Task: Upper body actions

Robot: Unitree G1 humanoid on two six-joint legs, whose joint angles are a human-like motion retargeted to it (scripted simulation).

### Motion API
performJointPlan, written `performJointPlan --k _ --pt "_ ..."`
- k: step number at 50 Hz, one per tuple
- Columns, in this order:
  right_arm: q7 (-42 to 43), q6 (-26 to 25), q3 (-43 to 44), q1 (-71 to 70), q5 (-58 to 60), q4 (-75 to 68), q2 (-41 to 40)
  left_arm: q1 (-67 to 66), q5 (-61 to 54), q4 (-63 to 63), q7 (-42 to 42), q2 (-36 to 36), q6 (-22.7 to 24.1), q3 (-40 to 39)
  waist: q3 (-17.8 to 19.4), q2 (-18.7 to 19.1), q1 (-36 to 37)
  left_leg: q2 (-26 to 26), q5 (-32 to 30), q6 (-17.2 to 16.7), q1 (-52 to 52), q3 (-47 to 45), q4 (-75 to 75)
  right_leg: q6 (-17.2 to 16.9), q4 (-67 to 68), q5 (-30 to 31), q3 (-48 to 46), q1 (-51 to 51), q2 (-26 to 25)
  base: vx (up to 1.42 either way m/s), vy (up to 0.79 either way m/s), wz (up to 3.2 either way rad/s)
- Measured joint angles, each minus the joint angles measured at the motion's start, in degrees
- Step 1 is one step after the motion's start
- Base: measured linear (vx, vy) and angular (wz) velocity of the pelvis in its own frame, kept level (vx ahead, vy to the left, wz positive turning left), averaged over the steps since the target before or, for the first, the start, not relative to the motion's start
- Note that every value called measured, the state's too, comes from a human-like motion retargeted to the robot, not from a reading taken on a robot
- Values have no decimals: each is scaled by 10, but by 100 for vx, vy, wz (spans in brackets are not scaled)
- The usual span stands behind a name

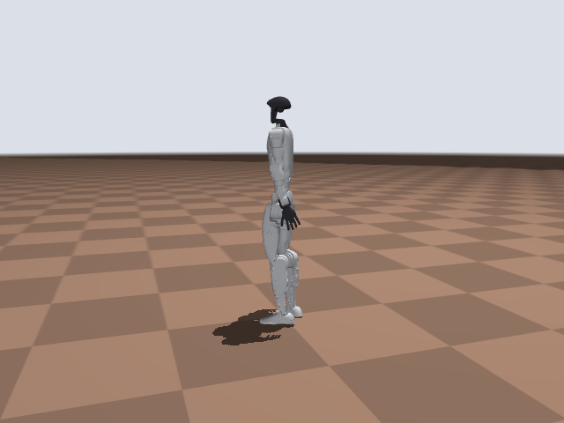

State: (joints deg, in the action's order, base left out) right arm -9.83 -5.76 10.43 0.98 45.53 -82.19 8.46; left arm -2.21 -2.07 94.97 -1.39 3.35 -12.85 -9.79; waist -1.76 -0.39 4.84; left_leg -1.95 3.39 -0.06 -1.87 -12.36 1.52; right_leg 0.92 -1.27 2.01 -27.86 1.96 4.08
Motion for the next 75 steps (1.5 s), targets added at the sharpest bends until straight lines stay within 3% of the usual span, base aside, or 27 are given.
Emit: performJointPlan --k 9,18,23,27,33,38,47,55,64,75 --pt "-9 -2 -21 -33 -6 4 -10 -4 -3 -3 -5 -16 6 4 -19 16 -82 55 28 -20 21 -137 -6 9 22 31 138 -78 -40 11 -49 -138" --pt "-22 -7 -83 -101 7 -7 -24 -30 12 -18 -12 -17 9 30 -14 34 -176 98 58 -62 88 -343 -14 4 27 92 344 -136 -111 -8 -37 -213" --pt "-33 -5 -104 -135 34 4 -31 -56 35 -38 -20 -35 21 40 -17 64 -269 112 72 -85 96 -415 -2 -23 18 133 381 -169 -133 -16 -24 -205" --pt "-32 -1 -112 -152 28 22 -31 -56 50 -45 -39 -55 32 51 3 81 -335 116 80 -99 110 -468 7 -52 14 151 401 -184 -148 -21 -2 -200" --pt "-5 -25 -90 -153 15 17 -21 -33 79 -46 -52 -69 24 82 15 96 -387 108 84 -117 132 -545 13 -101 8 154 418 -195 -161 -9 0 -176" --pt "10 -49 -45 -141 9 -12 -14 -11 85 -54 -47 -69 26 91 12 104 -419 102 85 -127 136 -580 17 -119 7 149 429 -204 -165 -5 -1 -95" --pt "33 -81 12 -104 2 -57 0 20 66 -75 -41 -91 32 88 8 122 -445 101 85 -129 130 -588 19 -127 12 139 441 -210 -166 0 1 -15" --pt "40 -88 28 -94 -24 -73 -3 14 84 -87 -26 -98 39 101 7 119 -425 97 87 -119 123 -561 16 -120 13 133 423 -202 -155 1 1 29" --pt "31 -68 40 -75 -51 -59 13 18 67 -66 -22 -88 15 76 6 95 -351 81 83 -88 112 -472 3 -80 14 123 363 -166 -123 7 10 108" --pt "39 -58 72 -30 -51 -93 57 55 45 -56 -5 -42 9 89 10 54 -216 60 62 -36 60 -270 6 -9 15 63 266 -90 -63 3 28 214"
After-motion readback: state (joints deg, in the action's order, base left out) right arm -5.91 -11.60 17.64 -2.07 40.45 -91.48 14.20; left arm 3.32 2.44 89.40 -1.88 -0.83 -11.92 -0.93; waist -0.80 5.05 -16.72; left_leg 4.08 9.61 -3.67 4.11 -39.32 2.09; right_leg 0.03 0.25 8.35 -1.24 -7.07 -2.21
